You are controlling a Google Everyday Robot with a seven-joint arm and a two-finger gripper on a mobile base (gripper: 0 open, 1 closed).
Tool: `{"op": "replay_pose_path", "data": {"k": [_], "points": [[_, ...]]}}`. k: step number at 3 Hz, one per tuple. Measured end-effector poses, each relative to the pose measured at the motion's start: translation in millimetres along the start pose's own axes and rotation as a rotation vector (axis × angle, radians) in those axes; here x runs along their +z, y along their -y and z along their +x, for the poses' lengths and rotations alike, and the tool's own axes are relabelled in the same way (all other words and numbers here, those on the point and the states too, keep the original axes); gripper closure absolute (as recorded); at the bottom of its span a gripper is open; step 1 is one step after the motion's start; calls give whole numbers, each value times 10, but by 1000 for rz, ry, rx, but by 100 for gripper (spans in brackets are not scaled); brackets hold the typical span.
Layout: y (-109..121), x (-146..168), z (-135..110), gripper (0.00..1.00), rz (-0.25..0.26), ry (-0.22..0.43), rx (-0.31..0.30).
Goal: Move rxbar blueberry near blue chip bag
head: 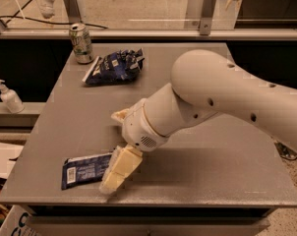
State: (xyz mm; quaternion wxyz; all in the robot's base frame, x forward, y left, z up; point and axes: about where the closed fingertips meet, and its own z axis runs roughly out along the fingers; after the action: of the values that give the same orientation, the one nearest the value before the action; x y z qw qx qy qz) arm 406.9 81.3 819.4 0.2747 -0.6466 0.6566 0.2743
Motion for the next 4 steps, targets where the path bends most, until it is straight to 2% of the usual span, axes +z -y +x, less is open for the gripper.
{"op": "replay_pose_path", "data": {"k": [1, 2, 4], "points": [[-79, 36, -45, 18, -21, 17, -22], [-108, 48, -65, 42, -22, 29, -31], [-98, -69, -16, 87, 13, 46, -5]]}}
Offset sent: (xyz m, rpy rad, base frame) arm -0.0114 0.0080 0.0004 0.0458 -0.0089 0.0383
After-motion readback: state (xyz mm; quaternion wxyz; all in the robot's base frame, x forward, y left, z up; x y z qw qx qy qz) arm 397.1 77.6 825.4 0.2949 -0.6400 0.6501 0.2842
